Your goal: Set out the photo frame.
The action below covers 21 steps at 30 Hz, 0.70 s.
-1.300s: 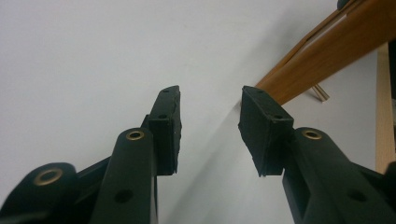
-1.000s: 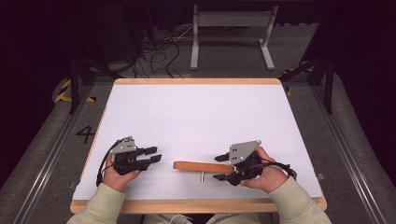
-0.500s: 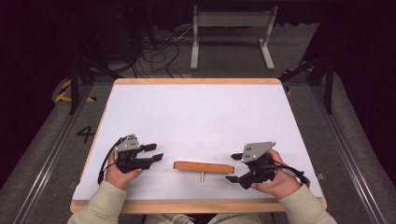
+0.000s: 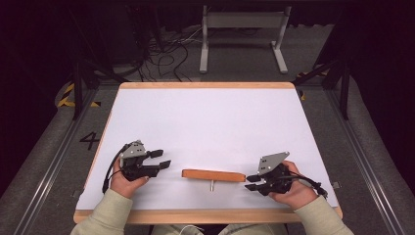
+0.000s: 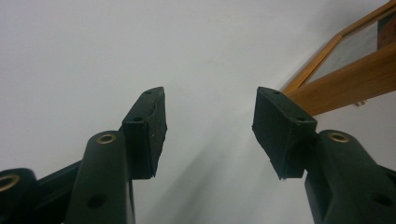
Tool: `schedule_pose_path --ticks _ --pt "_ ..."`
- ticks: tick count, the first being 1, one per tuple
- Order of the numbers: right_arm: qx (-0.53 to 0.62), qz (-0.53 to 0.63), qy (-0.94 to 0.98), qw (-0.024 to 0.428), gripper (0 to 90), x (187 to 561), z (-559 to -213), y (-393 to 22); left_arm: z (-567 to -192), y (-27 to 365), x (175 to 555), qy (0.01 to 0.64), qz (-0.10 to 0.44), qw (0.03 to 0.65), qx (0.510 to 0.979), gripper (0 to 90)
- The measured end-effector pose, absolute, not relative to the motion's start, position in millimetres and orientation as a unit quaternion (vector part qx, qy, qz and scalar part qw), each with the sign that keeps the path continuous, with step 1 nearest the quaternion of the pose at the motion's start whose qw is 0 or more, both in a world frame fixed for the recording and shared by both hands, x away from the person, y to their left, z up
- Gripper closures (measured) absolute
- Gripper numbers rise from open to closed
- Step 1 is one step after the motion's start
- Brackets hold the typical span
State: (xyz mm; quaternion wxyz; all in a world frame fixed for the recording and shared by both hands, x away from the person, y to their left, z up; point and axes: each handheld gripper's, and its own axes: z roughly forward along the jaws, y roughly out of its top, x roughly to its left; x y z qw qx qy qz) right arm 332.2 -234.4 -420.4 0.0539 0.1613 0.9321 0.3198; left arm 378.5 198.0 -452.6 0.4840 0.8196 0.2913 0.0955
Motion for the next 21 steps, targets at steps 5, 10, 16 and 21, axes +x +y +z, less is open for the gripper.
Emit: schedule_pose_path --ticks 5,10,16,21 --pt "0.149 0.309 0.938 0.046 90.0 333 -427 -229 -453 197 378 0.288 0.094 0.484 0.821 44.8" --pt "0.142 0.307 0.941 0.031 90.0 334 -434 -224 -453 196 378 0.285 0.095 0.482 0.823 44.8" --pt "0.143 0.319 0.936 0.030 90.0 337 -440 -217 -454 196 378 0.289 0.096 0.482 0.822 43.0" --pt "0.156 0.334 0.929 0.038 90.0 340 -440 -217 -454 197 378 0.289 0.097 0.482 0.821 42.7"
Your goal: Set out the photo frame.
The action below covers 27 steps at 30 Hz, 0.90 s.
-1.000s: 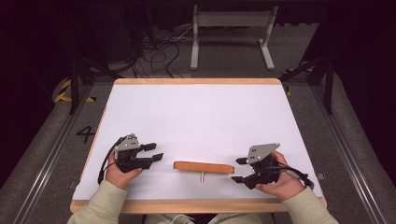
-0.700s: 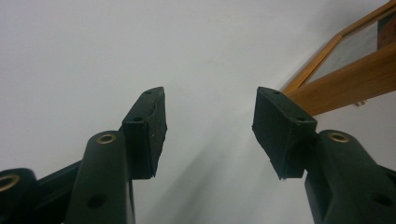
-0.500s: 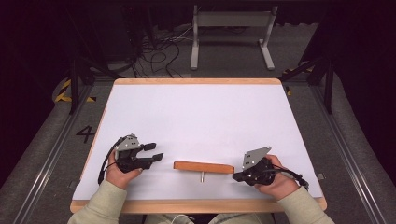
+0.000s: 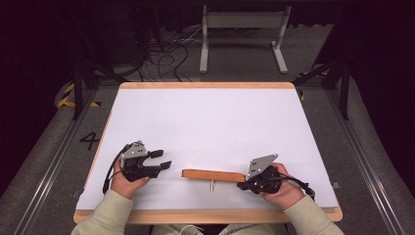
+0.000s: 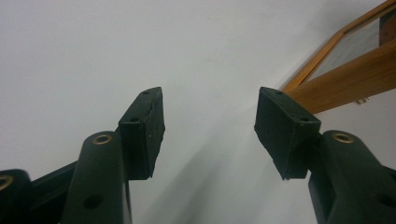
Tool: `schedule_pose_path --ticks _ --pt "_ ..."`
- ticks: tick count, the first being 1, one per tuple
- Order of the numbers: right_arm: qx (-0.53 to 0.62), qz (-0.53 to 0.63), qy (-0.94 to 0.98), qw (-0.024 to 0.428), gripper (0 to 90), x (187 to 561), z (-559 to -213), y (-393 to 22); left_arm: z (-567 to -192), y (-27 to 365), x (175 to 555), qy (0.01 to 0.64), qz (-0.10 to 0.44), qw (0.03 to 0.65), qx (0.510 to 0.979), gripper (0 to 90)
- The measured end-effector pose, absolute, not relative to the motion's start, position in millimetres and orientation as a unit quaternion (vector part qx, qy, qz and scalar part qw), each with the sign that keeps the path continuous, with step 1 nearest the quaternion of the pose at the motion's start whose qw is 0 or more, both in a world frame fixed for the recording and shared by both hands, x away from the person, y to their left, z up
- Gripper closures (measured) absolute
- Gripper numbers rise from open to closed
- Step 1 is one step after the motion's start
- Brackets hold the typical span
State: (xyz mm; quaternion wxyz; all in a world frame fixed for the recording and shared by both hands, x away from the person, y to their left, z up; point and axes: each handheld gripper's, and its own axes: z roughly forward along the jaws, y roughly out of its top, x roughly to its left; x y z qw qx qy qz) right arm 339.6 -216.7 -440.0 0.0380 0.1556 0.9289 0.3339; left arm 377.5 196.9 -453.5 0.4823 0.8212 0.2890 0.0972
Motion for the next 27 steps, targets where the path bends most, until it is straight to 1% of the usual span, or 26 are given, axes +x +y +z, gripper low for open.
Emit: schedule_pose_path --ticks 2,17,27 --pt "0.163 0.339 0.926 0.033 90.0 341 -439 -217 -454 197 378 0.288 0.098 0.482 0.822 42.7" --pt "0.213 0.349 0.911 0.054 90.0 362 -440 -217 -455 202 376 0.296 0.103 0.481 0.819 41.4" --pt "0.232 0.352 0.905 0.065 90.0 390 -435 -208 -455 204 375 0.301 0.106 0.481 0.817 40.4"
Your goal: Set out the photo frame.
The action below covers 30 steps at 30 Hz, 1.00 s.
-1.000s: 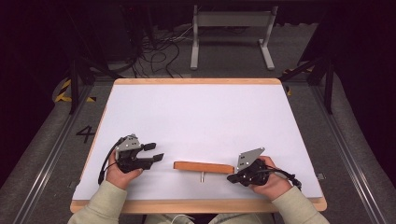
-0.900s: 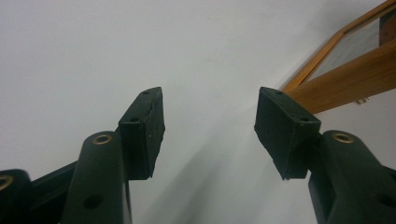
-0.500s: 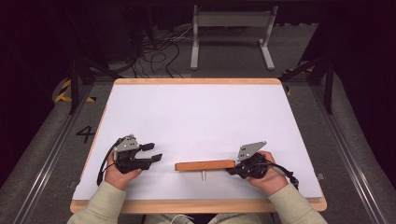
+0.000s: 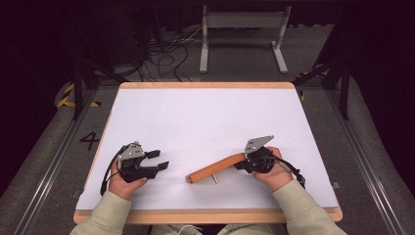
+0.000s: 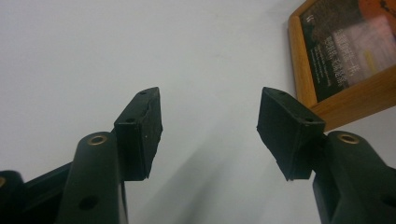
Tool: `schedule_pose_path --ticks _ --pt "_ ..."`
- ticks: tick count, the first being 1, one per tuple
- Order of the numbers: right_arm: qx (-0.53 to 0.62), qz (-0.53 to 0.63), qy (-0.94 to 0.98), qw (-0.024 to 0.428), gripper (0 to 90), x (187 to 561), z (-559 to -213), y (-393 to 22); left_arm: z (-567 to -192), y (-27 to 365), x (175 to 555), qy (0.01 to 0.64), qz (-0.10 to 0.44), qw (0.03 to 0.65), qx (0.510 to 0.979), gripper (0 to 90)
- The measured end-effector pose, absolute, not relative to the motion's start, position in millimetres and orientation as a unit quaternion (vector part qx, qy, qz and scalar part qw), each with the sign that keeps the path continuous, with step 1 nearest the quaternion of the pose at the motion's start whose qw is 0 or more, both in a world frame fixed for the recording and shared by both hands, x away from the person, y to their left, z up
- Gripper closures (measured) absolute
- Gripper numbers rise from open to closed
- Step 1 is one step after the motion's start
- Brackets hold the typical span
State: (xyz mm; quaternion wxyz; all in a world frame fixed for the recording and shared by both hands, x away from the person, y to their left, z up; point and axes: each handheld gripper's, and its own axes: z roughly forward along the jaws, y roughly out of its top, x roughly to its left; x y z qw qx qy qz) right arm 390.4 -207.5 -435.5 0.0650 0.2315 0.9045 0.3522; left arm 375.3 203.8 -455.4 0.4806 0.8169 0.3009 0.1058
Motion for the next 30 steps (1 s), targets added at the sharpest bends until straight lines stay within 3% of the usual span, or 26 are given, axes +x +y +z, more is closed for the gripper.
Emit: schedule_pose_path --ticks 30 --pt "0.284 0.381 0.879 0.051 90.0 451 -425 -165 -455 205 374 0.304 0.104 0.482 0.815 40.4"
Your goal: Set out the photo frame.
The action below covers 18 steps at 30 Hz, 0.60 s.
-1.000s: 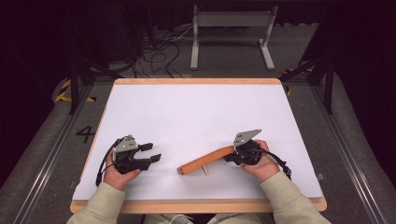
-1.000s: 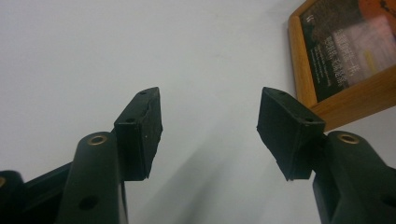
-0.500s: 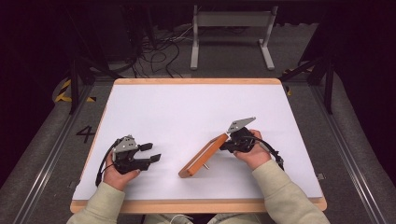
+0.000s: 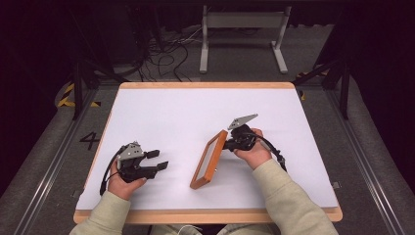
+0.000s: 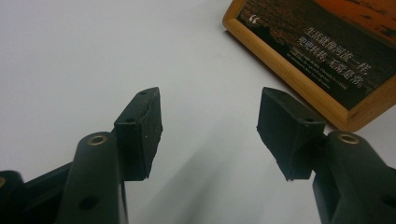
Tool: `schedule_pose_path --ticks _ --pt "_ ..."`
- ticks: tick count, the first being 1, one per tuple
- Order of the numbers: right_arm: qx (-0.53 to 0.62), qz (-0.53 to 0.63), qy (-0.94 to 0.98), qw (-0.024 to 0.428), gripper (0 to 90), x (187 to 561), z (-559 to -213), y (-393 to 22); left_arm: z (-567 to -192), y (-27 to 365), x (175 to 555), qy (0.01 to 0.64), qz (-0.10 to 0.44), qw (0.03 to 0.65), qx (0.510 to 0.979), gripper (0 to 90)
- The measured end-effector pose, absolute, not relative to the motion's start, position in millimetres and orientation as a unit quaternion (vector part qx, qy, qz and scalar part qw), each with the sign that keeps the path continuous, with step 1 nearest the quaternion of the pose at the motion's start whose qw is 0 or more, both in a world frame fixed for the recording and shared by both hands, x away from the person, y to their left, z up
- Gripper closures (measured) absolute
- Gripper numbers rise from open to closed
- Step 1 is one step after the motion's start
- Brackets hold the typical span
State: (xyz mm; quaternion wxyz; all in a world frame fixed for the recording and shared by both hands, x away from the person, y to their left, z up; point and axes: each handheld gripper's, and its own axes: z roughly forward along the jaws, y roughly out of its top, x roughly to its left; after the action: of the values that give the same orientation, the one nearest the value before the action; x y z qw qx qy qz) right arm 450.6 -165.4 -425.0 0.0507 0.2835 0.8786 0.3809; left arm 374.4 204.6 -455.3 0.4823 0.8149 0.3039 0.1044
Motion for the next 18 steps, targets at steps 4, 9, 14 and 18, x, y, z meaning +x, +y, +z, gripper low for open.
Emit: schedule_pose_path --ticks 4,9,14,18 --pt "0.282 0.389 0.876 0.045 90.0 456 -427 -161 -455 204 374 0.303 0.104 0.482 0.815 40.4" --pt "0.269 0.395 0.877 0.042 90.0 458 -427 -154 -455 204 375 0.302 0.104 0.481 0.817 40.3" --pt "0.252 0.402 0.879 0.039 90.0 457 -426 -147 -456 204 374 0.302 0.102 0.482 0.816 40.0" --pt "0.256 0.402 0.878 0.041 87.6 455 -424 -149 -456 204 374 0.304 0.102 0.482 0.815 40.0"
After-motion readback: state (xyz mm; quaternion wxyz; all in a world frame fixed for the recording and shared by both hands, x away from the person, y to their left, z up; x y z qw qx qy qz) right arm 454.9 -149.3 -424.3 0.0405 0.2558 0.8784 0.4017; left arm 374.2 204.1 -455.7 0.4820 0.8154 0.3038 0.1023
